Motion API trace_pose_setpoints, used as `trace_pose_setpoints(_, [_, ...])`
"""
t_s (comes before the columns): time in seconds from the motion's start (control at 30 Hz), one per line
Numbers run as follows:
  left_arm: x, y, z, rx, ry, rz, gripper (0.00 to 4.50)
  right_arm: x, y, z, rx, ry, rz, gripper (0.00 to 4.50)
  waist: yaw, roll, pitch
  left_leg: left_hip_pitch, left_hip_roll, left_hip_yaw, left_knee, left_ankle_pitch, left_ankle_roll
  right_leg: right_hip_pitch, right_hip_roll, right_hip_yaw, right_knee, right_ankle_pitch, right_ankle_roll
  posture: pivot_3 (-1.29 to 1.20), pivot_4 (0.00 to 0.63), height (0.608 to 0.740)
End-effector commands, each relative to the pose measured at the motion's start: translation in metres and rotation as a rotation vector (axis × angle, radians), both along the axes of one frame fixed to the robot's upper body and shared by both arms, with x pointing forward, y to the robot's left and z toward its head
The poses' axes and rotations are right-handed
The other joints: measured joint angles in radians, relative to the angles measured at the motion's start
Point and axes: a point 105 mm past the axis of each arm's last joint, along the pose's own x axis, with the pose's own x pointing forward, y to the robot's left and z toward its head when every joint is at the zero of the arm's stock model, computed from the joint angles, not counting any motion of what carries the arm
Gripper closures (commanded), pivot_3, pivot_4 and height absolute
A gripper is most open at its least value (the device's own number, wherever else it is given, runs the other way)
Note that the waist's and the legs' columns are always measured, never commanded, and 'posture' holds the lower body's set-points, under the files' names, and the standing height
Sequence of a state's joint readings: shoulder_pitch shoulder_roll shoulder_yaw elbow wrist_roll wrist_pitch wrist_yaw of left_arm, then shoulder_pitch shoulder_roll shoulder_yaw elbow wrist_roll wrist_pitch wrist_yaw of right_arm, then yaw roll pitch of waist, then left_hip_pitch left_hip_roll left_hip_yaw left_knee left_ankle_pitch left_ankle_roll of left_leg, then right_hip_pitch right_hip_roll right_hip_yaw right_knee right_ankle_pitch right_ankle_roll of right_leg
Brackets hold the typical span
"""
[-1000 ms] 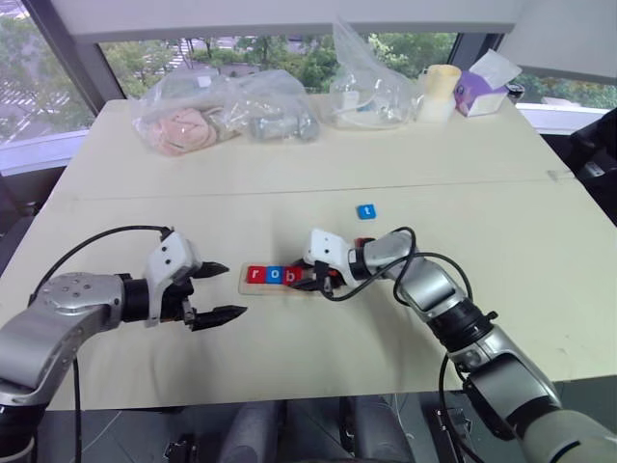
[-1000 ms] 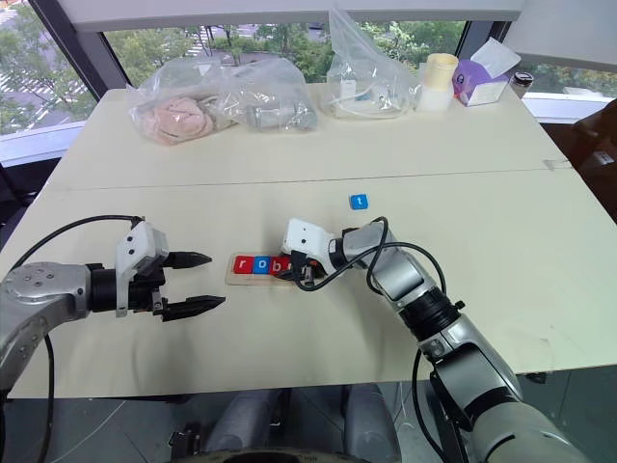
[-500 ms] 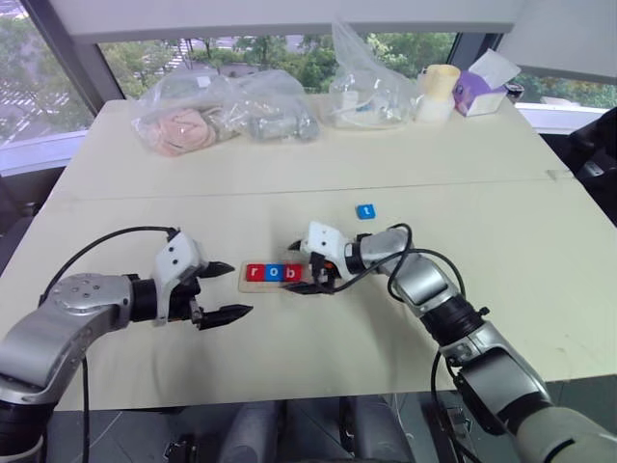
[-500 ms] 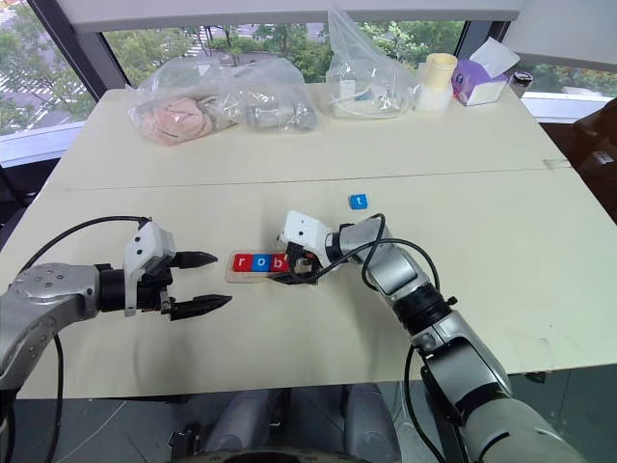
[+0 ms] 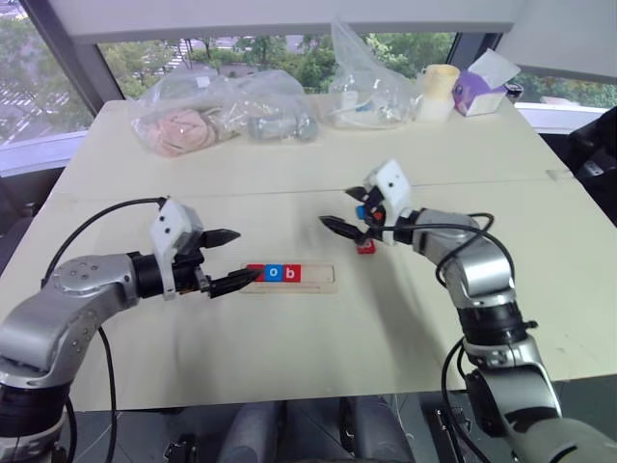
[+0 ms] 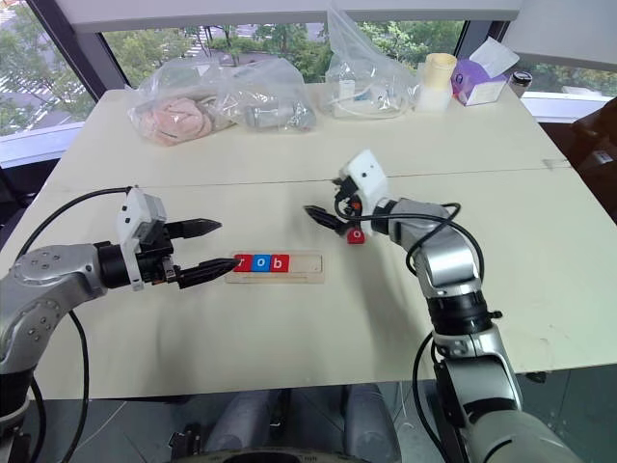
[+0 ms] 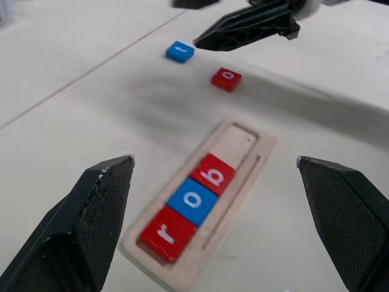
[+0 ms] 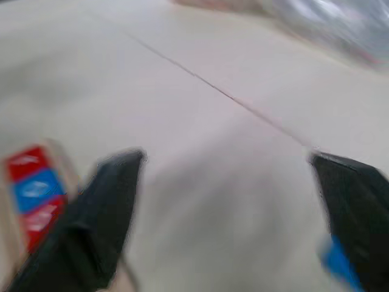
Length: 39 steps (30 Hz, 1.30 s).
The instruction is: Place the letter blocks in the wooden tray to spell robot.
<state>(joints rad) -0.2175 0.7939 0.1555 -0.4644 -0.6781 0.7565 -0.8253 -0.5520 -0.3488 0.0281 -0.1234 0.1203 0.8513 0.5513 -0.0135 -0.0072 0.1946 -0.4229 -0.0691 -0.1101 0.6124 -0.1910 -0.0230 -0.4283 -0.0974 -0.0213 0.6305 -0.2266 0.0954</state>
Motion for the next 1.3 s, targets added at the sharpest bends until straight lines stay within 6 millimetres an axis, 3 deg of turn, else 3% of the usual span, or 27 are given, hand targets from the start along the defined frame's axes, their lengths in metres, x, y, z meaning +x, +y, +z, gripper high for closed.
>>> trace_pose_setpoints(0.03, [0.003,-0.004,0.001,-0.004,-0.018,-0.018,0.00,-0.012,-0.001,0.001,0.058,0.036,-0.130,0.11,-0.001,0.000,0.000,0.000,0.000,0.000,0.000,0.000,0.000,0.000,0.000,0.000,0.000,0.000,0.000,0.00,0.150,0.740])
trace_pose_setpoints(0.23, [0.010,-0.006,-0.012,0.037,-0.001,-0.034,0.00,-0.020,-0.001,-0.021,0.043,0.095,-0.249,0.11,0.000,0.000,0.000,0.000,0.000,0.001,0.001,0.000,0.000,0.000,0.000,0.001,0.000,0.000,-0.001,0.00,0.150,0.740])
trace_pose_setpoints(0.47, [0.013,-0.005,-0.015,0.040,-0.006,-0.039,0.00,-0.023,-0.007,-0.042,0.033,0.161,-0.349,0.11,0.000,0.000,0.000,0.000,0.000,0.001,0.001,0.000,0.000,0.000,0.000,0.002,0.000,0.000,-0.001,0.00,0.150,0.740])
trace_pose_setpoints(0.57, [0.011,-0.005,-0.017,0.050,-0.008,-0.042,0.00,-0.028,-0.004,-0.046,0.033,0.172,-0.358,0.95,0.001,0.000,0.000,0.000,0.000,0.001,0.001,0.000,0.000,0.000,0.000,0.002,0.000,0.000,-0.001,0.00,0.150,0.740])
trace_pose_setpoints(0.73, [0.011,-0.005,-0.019,0.054,-0.009,-0.044,0.00,-0.030,0.000,-0.047,0.047,0.177,-0.373,3.36,-0.002,0.000,0.000,0.000,0.000,0.001,0.001,0.000,0.000,0.000,0.000,0.002,0.000,-0.001,-0.001,0.00,0.150,0.740])
trace_pose_setpoints(0.87, [0.010,-0.005,-0.021,0.066,-0.010,-0.052,0.00,-0.024,-0.014,-0.035,0.000,0.091,-0.407,3.37,-0.003,0.000,0.000,0.001,0.000,0.001,0.000,0.000,0.000,0.000,0.000,0.002,0.000,-0.001,-0.001,0.00,0.150,0.740])
trace_pose_setpoints(1.1, [0.002,-0.012,-0.032,0.108,0.002,-0.109,0.00,-0.055,-0.039,-0.027,-0.022,0.082,-0.502,3.37,0.001,0.000,0.000,0.000,0.000,0.001,0.000,0.000,0.000,0.000,0.000,0.002,-0.001,-0.001,-0.001,0.00,0.150,0.740])
trace_pose_setpoints(1.2, [0.000,-0.019,-0.031,0.086,0.003,-0.132,0.00,-0.076,-0.039,-0.030,0.055,0.159,-0.551,3.37,0.002,0.000,0.000,0.000,0.001,0.000,0.000,0.000,0.000,0.000,0.000,0.002,-0.001,-0.001,-0.001,0.00,0.150,0.740])
trace_pose_setpoints(1.3, [0.002,-0.022,-0.031,0.081,0.000,-0.139,0.00,-0.088,-0.023,-0.034,0.115,0.237,-0.530,3.37,-0.001,0.000,0.000,0.000,0.001,0.000,0.000,0.000,0.000,0.000,0.001,0.002,-0.001,-0.001,-0.001,0.00,0.150,0.740])
